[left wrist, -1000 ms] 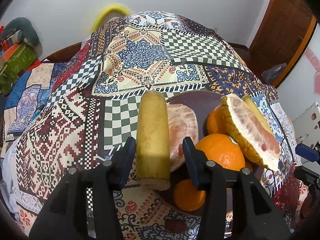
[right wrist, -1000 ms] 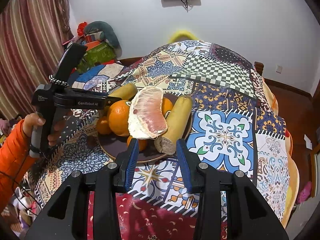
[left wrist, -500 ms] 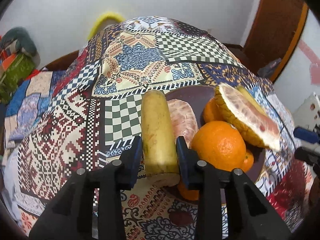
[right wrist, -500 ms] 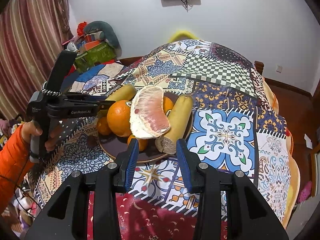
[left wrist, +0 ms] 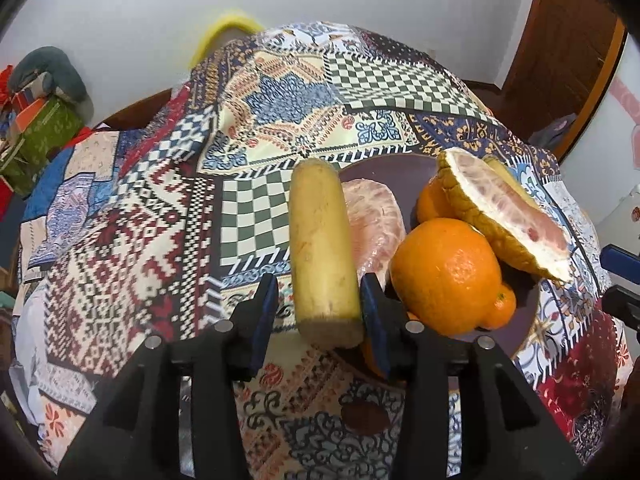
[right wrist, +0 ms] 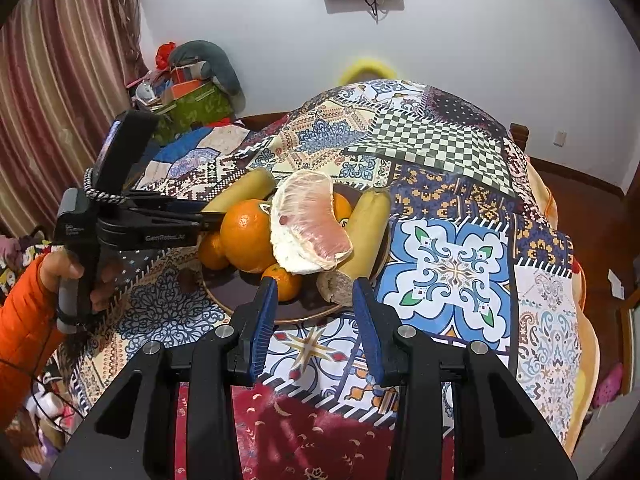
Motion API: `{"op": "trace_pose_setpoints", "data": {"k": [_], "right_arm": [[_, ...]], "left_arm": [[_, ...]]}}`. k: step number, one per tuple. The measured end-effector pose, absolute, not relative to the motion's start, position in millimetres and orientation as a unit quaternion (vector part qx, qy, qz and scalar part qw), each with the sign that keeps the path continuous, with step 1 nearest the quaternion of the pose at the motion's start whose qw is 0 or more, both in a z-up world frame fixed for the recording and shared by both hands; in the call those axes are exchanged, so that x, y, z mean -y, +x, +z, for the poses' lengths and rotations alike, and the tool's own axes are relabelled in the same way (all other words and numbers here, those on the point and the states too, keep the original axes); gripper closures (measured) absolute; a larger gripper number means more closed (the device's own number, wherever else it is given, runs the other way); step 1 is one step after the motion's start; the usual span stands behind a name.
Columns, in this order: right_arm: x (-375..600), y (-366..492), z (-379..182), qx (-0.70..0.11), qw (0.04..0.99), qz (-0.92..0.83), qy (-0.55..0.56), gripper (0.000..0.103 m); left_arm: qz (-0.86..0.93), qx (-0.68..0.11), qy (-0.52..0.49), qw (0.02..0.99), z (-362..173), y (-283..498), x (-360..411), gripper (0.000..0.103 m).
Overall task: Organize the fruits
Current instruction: 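Lower the yellow corn cob onto the plate with the left tool and open, then grasp a dark red date on the quilt with each tool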
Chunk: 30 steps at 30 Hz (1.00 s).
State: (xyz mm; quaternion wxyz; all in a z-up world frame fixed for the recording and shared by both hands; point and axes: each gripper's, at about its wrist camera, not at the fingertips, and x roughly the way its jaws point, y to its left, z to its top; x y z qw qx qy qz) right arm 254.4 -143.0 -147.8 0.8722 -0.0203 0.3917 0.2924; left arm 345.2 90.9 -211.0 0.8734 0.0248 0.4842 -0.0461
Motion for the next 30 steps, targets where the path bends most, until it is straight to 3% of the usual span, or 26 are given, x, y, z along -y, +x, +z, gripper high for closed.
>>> {"op": "trace_pose_setpoints", "data": {"k": [16, 21, 30], "right_arm": [[127, 229, -127, -0.373, 0.881, 0.288, -0.039, 0.067], [117, 223, -131, -0.379, 0.879, 0.286, -0.051, 0.067], [92, 219, -163, -0.42, 0.859, 0.283, -0.078, 0.067]], "left_arm": [[-0.02, -0.404, 0.02, 0.914, -145, 251, -89, 0.046], [-0.01, -0.398, 0.016, 0.917, -143, 227, -92, 0.041], [-0.006, -0.425, -0.001, 0.905, -168, 206, -104, 0.04]]}}
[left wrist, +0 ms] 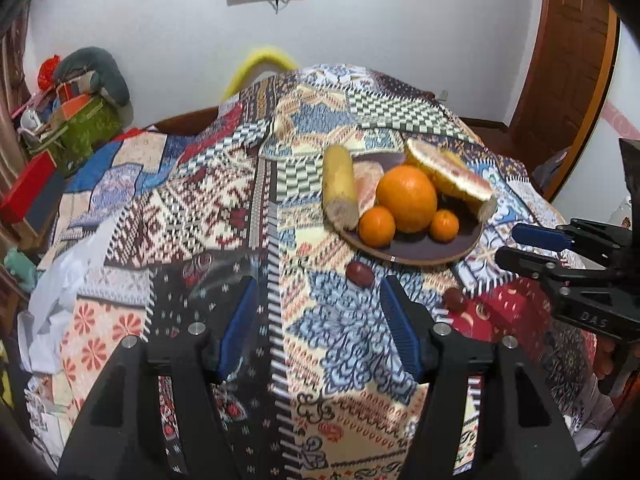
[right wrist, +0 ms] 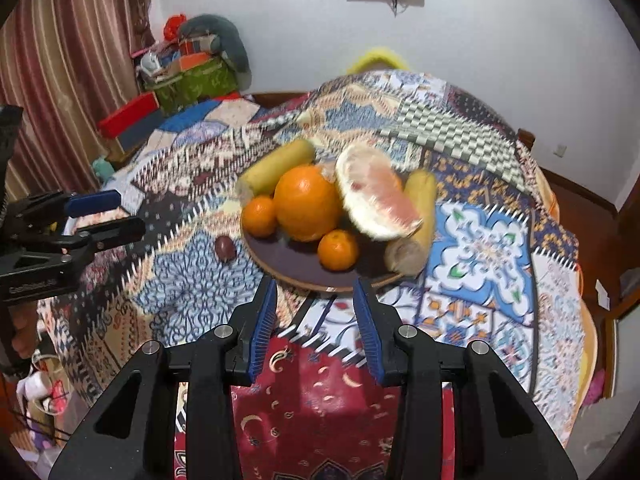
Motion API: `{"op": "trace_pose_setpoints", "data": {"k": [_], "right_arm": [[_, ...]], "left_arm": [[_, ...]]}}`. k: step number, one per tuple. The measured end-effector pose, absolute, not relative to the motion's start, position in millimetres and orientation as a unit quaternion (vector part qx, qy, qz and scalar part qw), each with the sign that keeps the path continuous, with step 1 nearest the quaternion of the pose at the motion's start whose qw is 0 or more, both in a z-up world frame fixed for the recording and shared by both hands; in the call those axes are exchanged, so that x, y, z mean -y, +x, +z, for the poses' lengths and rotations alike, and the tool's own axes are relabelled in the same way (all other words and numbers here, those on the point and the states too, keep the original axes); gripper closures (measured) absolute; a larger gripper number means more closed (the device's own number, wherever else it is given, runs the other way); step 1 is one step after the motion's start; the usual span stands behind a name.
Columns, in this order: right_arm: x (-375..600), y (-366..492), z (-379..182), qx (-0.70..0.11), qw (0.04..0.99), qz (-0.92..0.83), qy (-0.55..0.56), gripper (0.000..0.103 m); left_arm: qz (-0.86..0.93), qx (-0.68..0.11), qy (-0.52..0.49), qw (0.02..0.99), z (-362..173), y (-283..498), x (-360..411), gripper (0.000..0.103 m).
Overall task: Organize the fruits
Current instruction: 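Grasp a dark red date on the quilt with each tool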
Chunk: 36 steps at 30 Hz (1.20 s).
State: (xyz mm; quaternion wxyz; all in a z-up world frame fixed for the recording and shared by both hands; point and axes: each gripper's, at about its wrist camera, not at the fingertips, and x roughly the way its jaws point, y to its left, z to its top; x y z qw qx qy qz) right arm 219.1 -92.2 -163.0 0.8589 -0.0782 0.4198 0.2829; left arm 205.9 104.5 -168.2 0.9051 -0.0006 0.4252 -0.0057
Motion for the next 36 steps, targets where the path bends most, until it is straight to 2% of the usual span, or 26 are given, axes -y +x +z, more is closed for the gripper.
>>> {"op": "trace_pose_setpoints", "data": {"k": [16, 19, 28, 36], "right_arm": [[61, 213, -201, -0.463, 0.821, 0.318, -0.098, 0.067], [59, 212, -201, -0.46, 0.822, 0.321, -0.101, 0.067], [54, 214, -202, -0.464, 0.814, 0.337, -0.093, 0.085], [63, 215, -194, -0.458, 0.819, 0.339, -0.071, 0.085]], "left_arm": [[-0.021, -0.454, -0.021, 0.891, -205, 208, -102, 0.041], [-0.025, -0.456, -0.019, 0.889, -208, 212, -99, 0.046], [-0.038, -0.465, -0.023, 0.884, -212, 228, -92, 0.056], [-0.047, -0.471, -0.012, 0.881, -216, 246, -82, 0.056]]}}
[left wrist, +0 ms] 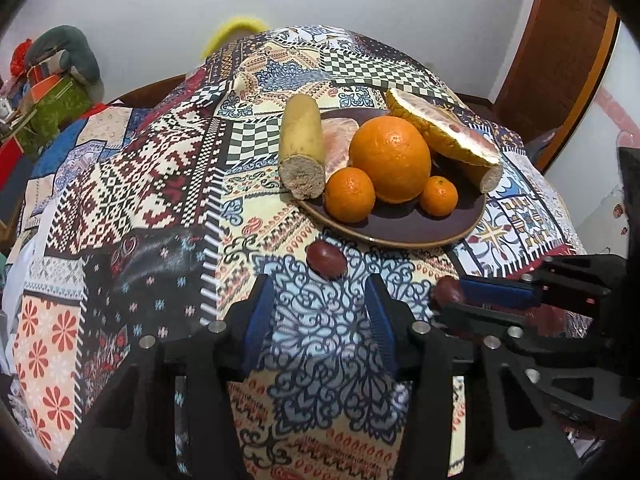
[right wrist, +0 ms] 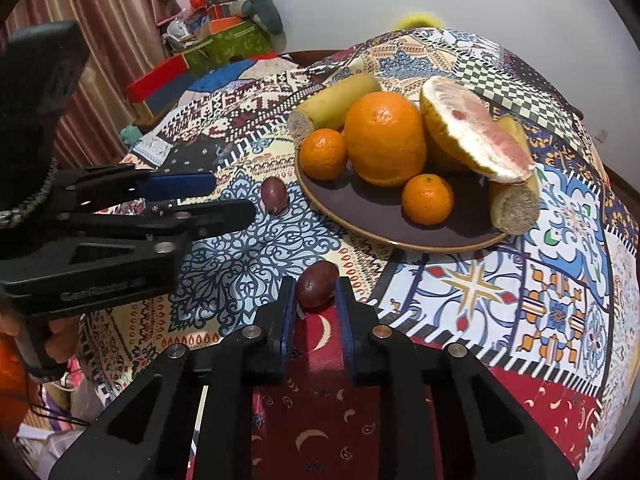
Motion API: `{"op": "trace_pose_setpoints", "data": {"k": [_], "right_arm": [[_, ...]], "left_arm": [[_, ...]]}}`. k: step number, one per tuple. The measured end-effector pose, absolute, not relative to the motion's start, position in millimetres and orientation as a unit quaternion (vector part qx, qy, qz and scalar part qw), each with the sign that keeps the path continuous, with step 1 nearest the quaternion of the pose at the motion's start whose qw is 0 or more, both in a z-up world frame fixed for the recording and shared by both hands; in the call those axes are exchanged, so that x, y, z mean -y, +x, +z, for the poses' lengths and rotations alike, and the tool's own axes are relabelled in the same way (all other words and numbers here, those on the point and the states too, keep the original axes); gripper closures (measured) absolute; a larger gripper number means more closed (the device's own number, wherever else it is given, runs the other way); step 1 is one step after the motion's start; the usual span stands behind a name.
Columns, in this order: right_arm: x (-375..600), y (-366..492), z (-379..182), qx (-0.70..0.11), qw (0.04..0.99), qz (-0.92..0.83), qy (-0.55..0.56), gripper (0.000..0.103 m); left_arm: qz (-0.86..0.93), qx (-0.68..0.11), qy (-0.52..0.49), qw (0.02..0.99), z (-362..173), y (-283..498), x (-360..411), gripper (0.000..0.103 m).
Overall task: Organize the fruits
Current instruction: 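Grasp a dark red date on the quilt with each tool, then carry both dates onto the plate and open both tools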
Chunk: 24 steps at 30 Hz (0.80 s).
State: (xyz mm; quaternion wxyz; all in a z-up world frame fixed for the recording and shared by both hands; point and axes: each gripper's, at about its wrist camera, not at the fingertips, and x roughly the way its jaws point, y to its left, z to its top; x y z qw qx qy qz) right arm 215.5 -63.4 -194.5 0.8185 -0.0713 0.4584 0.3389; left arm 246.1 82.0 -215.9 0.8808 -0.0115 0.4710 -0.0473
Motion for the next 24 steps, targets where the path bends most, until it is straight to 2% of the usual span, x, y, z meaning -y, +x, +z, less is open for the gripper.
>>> {"op": "trace_pose_setpoints", "data": {"k": [4, 6, 13, 15, 24], "right_arm": [[71, 217, -186, -0.448, 0.829, 0.329, -0.067, 0.085], [75, 219, -183, -0.444, 0.833, 0.324, -0.065, 0.085], [87, 227, -178, -0.438, 0.842, 0.311, -0.057, 0.085], [88, 228, -178, -0.438, 0.842, 0.309, -0.056, 0.085], [88, 232, -179, -0.439, 0.843, 0.305, -0.054, 0.085]], "left_arm": [[-0.047, -0.476, -0.004, 0.878, -220, 258, -79, 0.058], [-0.054, -0.482, -0.005, 0.875, -224, 264, -78, 0.067], [-0.054, -0.489, -0.007, 0.87, -235, 271, -77, 0.072], [-0.055, -0.487, -0.004, 0.872, -235, 270, -77, 0.079], [-0.067, -0.471, -0.003, 0.88, -219, 257, -72, 0.079]]}}
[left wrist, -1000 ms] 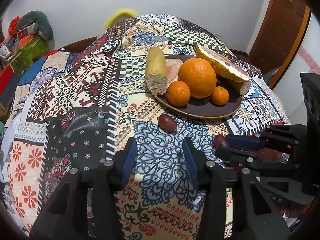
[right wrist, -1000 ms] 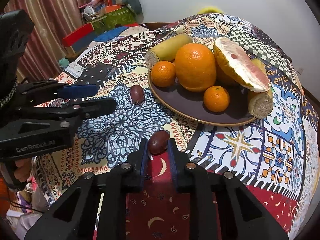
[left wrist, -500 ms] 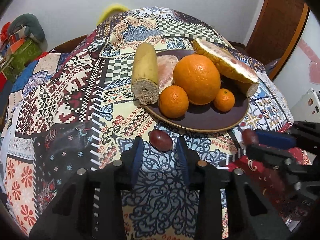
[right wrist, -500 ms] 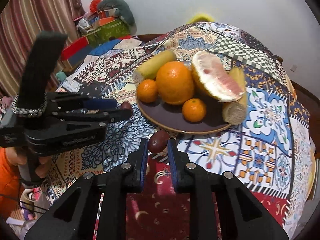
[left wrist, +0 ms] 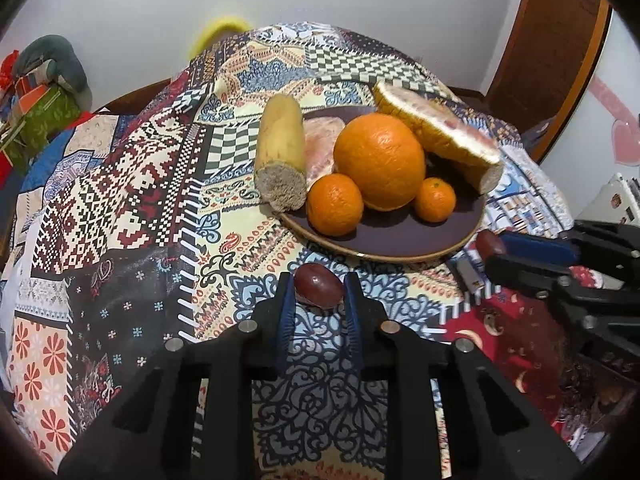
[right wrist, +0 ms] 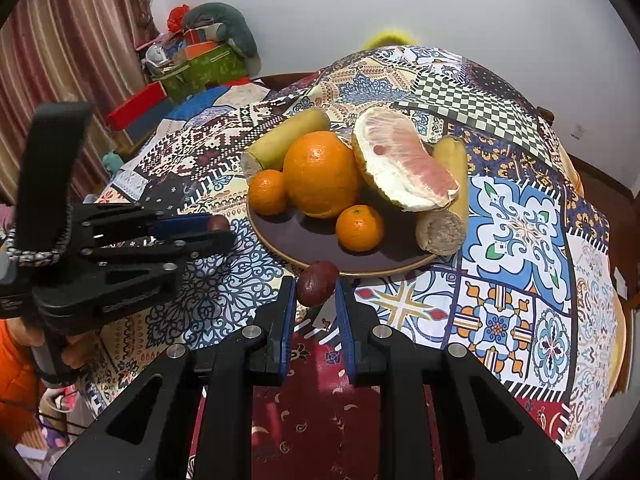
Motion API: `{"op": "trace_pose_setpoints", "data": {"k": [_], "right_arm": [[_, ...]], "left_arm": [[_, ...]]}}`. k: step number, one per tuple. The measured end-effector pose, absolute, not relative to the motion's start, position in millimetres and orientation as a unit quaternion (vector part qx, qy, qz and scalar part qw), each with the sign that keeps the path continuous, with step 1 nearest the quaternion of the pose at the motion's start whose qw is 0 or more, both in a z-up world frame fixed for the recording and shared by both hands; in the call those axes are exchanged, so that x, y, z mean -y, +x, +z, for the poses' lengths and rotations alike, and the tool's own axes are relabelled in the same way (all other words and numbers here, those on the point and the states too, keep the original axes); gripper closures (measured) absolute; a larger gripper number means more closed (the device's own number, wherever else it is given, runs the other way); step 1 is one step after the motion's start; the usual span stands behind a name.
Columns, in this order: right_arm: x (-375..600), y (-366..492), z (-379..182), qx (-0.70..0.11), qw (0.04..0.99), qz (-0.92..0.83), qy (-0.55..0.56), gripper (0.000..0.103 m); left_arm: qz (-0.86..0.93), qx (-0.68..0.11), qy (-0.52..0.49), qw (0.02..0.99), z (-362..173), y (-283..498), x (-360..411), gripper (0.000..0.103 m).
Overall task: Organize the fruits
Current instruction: 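Carry both dates onto the plate and open both tools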
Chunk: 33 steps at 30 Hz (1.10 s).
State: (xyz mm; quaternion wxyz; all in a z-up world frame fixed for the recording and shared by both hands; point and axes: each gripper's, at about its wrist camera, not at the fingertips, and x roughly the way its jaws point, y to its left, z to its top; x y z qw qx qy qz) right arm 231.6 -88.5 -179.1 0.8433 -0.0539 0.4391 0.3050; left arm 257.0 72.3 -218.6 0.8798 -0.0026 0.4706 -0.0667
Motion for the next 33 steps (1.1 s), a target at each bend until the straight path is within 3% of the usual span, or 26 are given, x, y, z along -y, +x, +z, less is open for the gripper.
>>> {"op": "trace_pose_setpoints", "data": {"k": [10, 33], "right_arm": [[90, 240, -177, -0.435, 0.847, 0.302, -0.046, 0.085], [86, 255, -190, -0.447, 0.839, 0.307, -0.04, 0.085]], "left_arm": [[-0.091, -0.439, -0.02, 0.894, -190, 255, -57, 0.079], [-0.099, -0.463, -0.024, 0.881, -212, 278, -44, 0.079]]}}
